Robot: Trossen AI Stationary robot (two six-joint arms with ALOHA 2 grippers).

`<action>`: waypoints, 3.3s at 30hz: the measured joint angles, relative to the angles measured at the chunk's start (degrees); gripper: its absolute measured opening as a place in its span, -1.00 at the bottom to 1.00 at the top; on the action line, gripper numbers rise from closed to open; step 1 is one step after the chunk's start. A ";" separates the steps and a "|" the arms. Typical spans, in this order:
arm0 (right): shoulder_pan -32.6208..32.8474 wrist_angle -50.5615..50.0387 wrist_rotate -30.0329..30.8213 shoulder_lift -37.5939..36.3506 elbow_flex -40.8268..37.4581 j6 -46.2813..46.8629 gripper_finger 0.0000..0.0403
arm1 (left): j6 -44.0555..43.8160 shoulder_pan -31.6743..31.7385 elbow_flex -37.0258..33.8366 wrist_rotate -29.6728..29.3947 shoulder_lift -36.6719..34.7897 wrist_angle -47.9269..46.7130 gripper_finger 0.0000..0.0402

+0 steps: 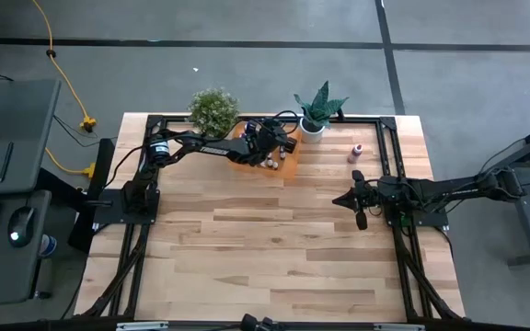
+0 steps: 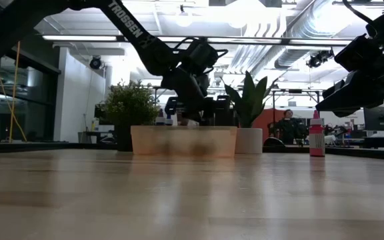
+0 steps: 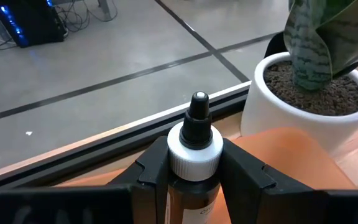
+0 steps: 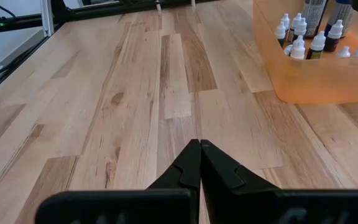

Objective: Pick & Place food coloring
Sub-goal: Put the large black bottle into the bin, then put the large pink bottle into the bin

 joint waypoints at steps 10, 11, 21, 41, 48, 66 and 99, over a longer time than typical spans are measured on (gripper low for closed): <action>0.00 0.00 0.00 0.01 0.01 0.00 -1.00 | 0.00 0.00 0.00 0.11 0.00 -0.18 -0.40; 0.00 0.01 0.00 0.01 0.01 0.00 -1.00 | 0.00 0.00 0.00 0.11 0.00 -0.17 -0.35; 0.00 0.00 0.00 0.01 0.01 0.00 -1.00 | 1.00 -0.02 0.00 0.01 -0.07 0.28 -0.01; 0.00 0.01 0.00 0.00 0.02 0.00 -1.00 | 22.22 -0.95 16.65 19.03 -2.94 -0.07 0.01; 0.01 -0.01 0.01 0.00 0.01 0.00 -1.00 | 30.12 -1.86 40.48 27.89 7.19 -8.18 0.01; 0.02 0.14 0.02 0.02 0.00 0.00 -1.00 | 43.50 -5.00 51.74 46.40 21.87 -0.69 0.01; 0.00 0.01 0.01 0.02 0.01 0.00 -1.00 | 23.97 -4.99 53.83 41.71 30.86 -5.19 0.01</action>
